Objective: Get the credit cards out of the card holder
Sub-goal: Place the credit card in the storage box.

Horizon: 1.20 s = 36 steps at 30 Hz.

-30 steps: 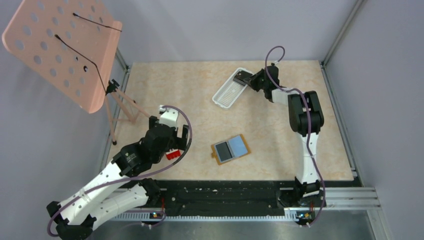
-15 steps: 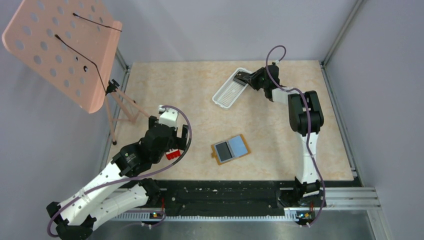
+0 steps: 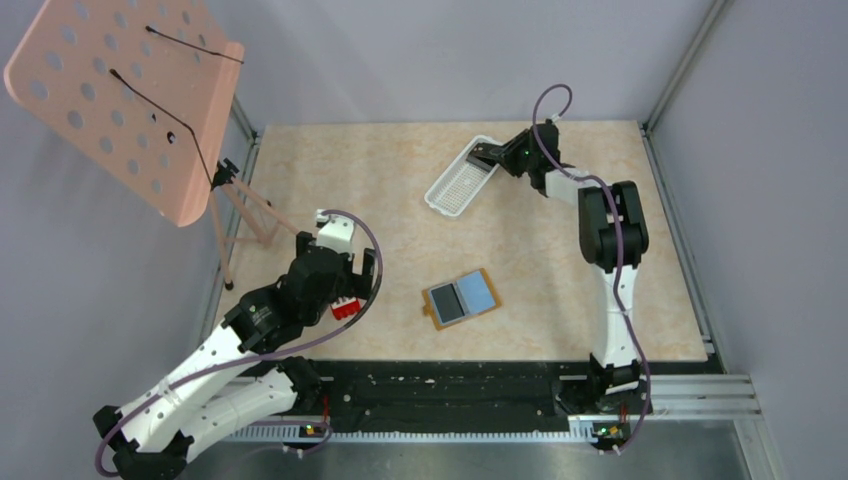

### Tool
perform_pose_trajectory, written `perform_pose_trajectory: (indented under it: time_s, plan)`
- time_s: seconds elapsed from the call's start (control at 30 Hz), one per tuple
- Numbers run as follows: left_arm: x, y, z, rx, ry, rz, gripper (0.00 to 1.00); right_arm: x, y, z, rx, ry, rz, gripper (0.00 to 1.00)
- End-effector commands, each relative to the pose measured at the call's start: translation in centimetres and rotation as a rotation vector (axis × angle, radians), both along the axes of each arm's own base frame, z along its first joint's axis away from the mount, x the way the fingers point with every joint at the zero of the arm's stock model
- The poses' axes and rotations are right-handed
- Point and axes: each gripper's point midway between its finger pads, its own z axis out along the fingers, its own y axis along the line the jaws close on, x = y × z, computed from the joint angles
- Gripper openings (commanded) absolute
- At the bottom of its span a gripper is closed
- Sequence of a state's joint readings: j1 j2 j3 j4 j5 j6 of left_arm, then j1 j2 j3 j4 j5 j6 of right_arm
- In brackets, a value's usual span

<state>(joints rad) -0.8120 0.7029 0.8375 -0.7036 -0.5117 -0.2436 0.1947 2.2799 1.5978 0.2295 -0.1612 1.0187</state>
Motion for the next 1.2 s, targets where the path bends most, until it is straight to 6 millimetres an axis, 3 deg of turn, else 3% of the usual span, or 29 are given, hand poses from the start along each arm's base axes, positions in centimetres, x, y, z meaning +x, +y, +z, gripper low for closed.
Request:
perform_pose_trajectory:
  time_s: [0.0, 0.13, 0.5, 1.17]
  plan:
    - [0.3, -0.3, 0.6, -0.027, -0.017, -0.005, 0.99, 0.8, -1.0, 4.7, -0.036, -0.062, -0.023, 0.32]
    - [0.3, -0.3, 0.6, -0.032, -0.013, -0.008, 0.99, 0.8, -1.1, 4.4, -0.041, -0.05, -0.031, 0.28]
    - [0.4, -0.5, 0.5, -0.037, -0.011, -0.023, 0.99, 0.8, -1.3, 4.2, 0.046, -0.057, -0.093, 0.01]
    - [0.4, -0.5, 0.7, -0.049, -0.011, -0.026, 0.99, 1.2, -0.1, 2.4, 0.193, -0.027, -0.192, 0.03]
